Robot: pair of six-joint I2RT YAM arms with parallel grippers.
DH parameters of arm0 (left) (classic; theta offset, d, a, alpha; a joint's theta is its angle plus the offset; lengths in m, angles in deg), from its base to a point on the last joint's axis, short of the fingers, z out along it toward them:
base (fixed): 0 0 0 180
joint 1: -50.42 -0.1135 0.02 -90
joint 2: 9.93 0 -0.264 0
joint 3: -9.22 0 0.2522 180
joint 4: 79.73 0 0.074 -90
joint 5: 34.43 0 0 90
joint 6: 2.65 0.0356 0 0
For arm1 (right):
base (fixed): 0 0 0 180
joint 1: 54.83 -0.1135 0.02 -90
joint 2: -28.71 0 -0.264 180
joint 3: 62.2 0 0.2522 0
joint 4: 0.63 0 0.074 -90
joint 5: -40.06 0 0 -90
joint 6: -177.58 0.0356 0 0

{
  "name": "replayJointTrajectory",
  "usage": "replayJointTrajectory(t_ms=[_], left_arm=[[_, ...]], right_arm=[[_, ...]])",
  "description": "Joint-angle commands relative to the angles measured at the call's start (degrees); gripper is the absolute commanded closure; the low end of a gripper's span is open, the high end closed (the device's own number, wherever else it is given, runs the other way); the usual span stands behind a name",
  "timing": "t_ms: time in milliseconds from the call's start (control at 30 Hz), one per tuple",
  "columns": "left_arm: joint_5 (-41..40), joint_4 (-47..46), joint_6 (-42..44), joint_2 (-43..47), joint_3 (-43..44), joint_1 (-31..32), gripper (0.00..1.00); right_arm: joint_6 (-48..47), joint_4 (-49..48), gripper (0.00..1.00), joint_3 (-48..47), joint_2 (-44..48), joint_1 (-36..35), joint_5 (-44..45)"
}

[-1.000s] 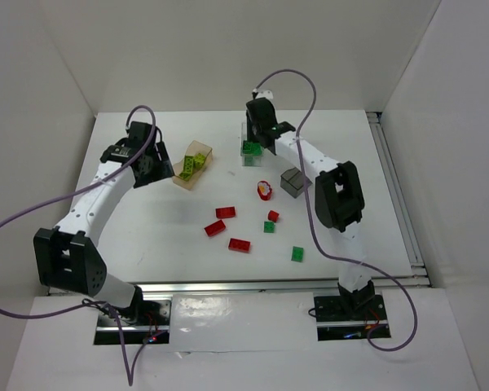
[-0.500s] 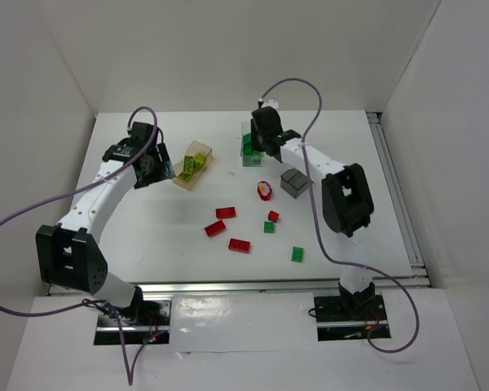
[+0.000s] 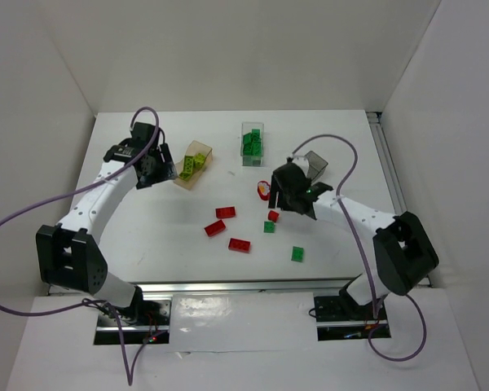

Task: Sort the legos into containers by color

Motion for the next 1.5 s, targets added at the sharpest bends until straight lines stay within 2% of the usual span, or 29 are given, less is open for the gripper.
replayJointTrajectory(t_ms=[0, 133, 267, 500, 667, 800, 867, 933, 967, 1000, 1133, 1200, 1233, 1300, 1333, 1467], left_arm=[[0.85, -0.82, 1.35, 1.91, -0.07, 1.09, 0.2], [0.85, -0.82, 0.83, 1.91, -0.07, 1.62, 0.2], [0.85, -0.82, 0.83, 1.91, -0.6, 2.77, 0.2], [0.85, -0.82, 0.3, 1.38, -0.6, 3.82, 0.2], [0.85, -1.34, 0.3, 1.38, -0.6, 3.82, 0.2], [0.85, -1.34, 0.3, 1.38, -0.6, 4.35, 0.2], [0.85, -1.34, 0.3, 1.38, -0.6, 4.35, 0.2], [1.46, -1.86, 0.3, 1.38, -0.6, 4.35, 0.2], [1.46, -1.87, 0.3, 1.38, -0.6, 4.35, 0.2], [1.46, -1.87, 0.3, 1.38, -1.21, 4.35, 0.2], [4.44, -2.4, 0.3, 0.16, -1.83, 5.48, 0.19], [4.98, -2.4, 0.3, -0.64, -2.36, 6.97, 0.18], [4.98, -2.4, 0.3, -1.25, -2.36, 6.99, 0.17], [5.76, -2.4, 0.3, -1.25, -2.89, 7.78, 0.09], [6.55, -2.4, 0.82, -1.77, -3.41, 7.78, 0.0], [7.09, -2.4, 1.35, -1.78, -3.41, 8.3, 0.0]], right_arm=[[11.07, 8.5, 0.23, 5.72, 3.62, -2.75, -0.75], [19.08, 12.63, 0.19, 10.57, 6.7, -7.84, 1.71], [24.61, 17.02, 0.18, 12.51, 8.98, -10.22, 3.55], [29.1, 22.47, 0.2, 15.58, 12.94, -11.37, 3.48], [30.43, 20.38, 0.22, 21.02, 15.76, -11.9, 0.39], [30.43, 17.3, 0.33, 22.09, 15.15, -11.9, -1.09], [29.91, 17.3, 0.46, 21.48, 13.92, -12.42, -1.1], [29.9, 17.82, 0.57, 19.63, 13.12, -12.42, 0.04], [29.2, 18.95, 0.67, 18.76, 13.12, -12.42, 1.7], [29.2, 19.66, 0.7, 16.4, 13.12, -12.42, 2.76], [23.59, 20.81, 0.7, 8.13, 12.08, -12.42, 10.13], [15.27, 17.57, 0.7, 1.57, 8.75, -11.81, 14.53], [15.22, 16.17, 0.7, -0.83, 7.07, -11.03, 15.15], [8.92, 12.49, 0.7, -5.75, 2.77, -8.92, 15.68], [4.72, 10.9, 0.7, -10.73, -1.6, -6.91, 14.99], [-2.34, 2.54, 0.7, -22.89, -12.59, -2.77, 11.39]])
